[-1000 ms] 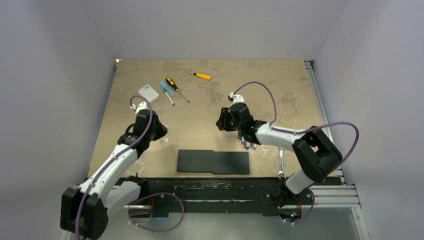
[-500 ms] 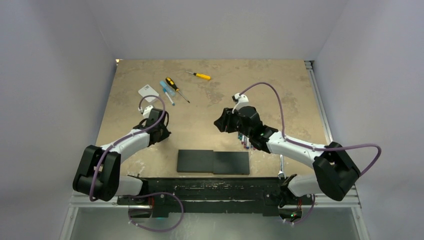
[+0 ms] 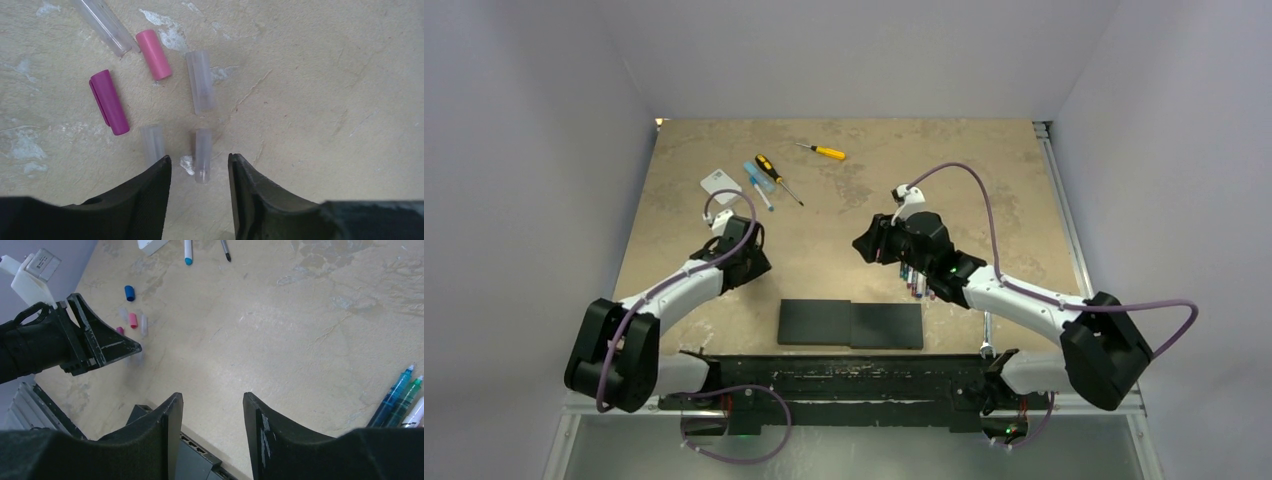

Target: Open the pen caps

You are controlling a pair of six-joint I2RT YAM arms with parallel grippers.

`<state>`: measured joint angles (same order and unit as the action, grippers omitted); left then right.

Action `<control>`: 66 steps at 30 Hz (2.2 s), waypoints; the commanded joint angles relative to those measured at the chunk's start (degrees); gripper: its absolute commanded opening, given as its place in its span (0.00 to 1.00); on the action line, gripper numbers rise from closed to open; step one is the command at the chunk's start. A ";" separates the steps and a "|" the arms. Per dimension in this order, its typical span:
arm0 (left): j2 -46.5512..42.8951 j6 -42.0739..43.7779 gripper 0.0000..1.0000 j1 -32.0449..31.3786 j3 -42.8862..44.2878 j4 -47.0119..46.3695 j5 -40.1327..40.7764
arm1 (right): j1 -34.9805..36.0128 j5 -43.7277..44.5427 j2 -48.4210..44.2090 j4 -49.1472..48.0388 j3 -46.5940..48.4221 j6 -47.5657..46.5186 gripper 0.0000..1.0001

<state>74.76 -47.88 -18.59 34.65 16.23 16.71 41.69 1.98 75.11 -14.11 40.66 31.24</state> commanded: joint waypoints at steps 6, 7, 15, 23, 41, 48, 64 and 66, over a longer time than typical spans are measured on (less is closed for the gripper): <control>-7.03 2.80 0.71 -0.92 12.22 5.78 0.00 | 0.08 -0.40 -5.53 0.54 0.93 -0.83 0.51; -7.23 3.44 0.75 -0.92 13.80 4.73 1.09 | 0.08 -0.98 -6.11 0.50 0.68 -0.57 0.51; 15.19 6.42 0.70 3.86 33.36 3.16 3.65 | 0.13 -1.89 -9.79 1.19 -1.85 -0.02 0.51; 31.00 7.20 0.56 6.13 43.27 2.41 4.30 | 0.13 -1.89 -13.27 1.89 -4.14 -0.28 0.50; 43.35 8.79 0.46 6.62 49.26 2.12 3.97 | 0.10 -4.82 -16.38 4.52 -5.34 -0.66 0.49; 44.20 9.26 0.34 6.77 48.05 1.72 3.66 | 0.07 -4.71 -16.34 4.63 -5.07 -0.83 0.49; 29.29 8.12 0.00 6.81 34.41 -2.81 -2.53 | 0.14 -2.15 -18.27 6.41 -4.58 -1.41 0.48; 23.05 8.00 0.00 6.74 32.10 -2.65 -4.78 | 0.10 -2.15 -18.85 6.75 -4.21 -2.10 0.48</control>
<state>109.58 -39.42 -12.23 69.87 13.89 16.25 41.69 -0.99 58.28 -7.75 35.97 30.94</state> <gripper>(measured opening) 0.053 0.484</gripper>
